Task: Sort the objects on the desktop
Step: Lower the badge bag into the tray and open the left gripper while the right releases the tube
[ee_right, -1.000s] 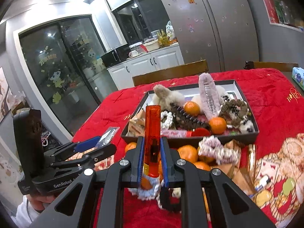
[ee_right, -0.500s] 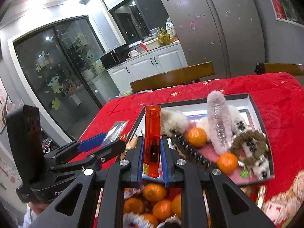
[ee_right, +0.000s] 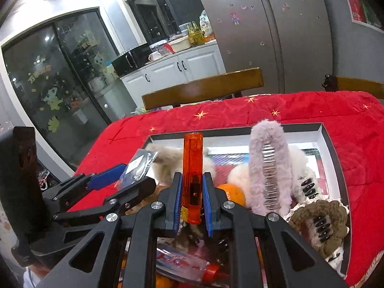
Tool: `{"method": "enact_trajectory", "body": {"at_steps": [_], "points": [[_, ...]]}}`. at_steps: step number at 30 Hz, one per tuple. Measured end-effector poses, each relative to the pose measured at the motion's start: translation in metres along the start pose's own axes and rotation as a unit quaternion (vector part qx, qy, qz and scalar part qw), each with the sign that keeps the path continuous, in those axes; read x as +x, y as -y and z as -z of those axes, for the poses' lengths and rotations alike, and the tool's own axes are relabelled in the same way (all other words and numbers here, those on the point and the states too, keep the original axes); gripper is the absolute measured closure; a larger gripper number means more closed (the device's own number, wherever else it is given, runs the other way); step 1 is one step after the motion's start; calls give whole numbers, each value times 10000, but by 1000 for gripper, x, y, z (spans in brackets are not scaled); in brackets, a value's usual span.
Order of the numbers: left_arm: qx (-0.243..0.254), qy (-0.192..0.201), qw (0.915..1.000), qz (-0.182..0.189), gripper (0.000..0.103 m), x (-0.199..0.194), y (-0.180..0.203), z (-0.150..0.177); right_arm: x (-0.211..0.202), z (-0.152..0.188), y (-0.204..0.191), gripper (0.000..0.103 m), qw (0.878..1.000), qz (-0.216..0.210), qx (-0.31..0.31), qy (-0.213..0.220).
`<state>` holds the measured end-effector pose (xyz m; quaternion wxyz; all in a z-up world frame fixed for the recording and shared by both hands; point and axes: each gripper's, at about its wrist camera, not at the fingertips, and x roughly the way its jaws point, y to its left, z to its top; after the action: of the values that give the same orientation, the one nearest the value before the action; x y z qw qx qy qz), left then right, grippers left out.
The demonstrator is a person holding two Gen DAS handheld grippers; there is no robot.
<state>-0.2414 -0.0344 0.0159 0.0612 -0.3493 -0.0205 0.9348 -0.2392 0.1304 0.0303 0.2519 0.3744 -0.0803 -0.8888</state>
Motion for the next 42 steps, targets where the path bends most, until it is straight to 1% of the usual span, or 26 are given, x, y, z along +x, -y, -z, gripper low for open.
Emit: {"method": "enact_trajectory", "body": {"at_steps": [4, 7, 9, 10, 12, 23, 30, 35, 38, 42], "points": [[-29, -140, 9999, -11, 44, 9, -3, 7, 6, 6, -1, 87, 9999, 92, -77, -116], [106, -63, 9999, -110, 44, 10, 2, 10, 11, 11, -2, 87, 9995, 164, -157, -214], [143, -43, 9998, -119, 44, 11, 4, 11, 15, 12, 0, 89, 9993, 183, -168, -271], [203, 19, 9995, -230, 44, 11, 6, 13, 17, 12, 1, 89, 9992, 184, -158, -302], [255, 27, 9994, -231, 44, 12, 8, 14, 19, 12, 3, 90, 9992, 196, -134, -321], [274, 79, 9993, -248, 44, 11, 9, 16, 20, 13, -2, 90, 9992, 193, -145, -318], [290, 84, 9993, -234, 43, 11, 10, 16, 21, 12, 1, 90, 9993, 153, -115, -326], [260, 100, 9992, -288, 43, 11, 9, 15, 20, 11, 3, 90, 9993, 109, -92, -338], [261, 125, 9991, -325, 43, 11, 9, 15, 21, 9, 5, 87, 9994, 46, -97, -343], [264, 118, 9989, -377, 42, 12, 8, 15, 21, 9, 4, 87, 9994, 47, -143, -320]]}}
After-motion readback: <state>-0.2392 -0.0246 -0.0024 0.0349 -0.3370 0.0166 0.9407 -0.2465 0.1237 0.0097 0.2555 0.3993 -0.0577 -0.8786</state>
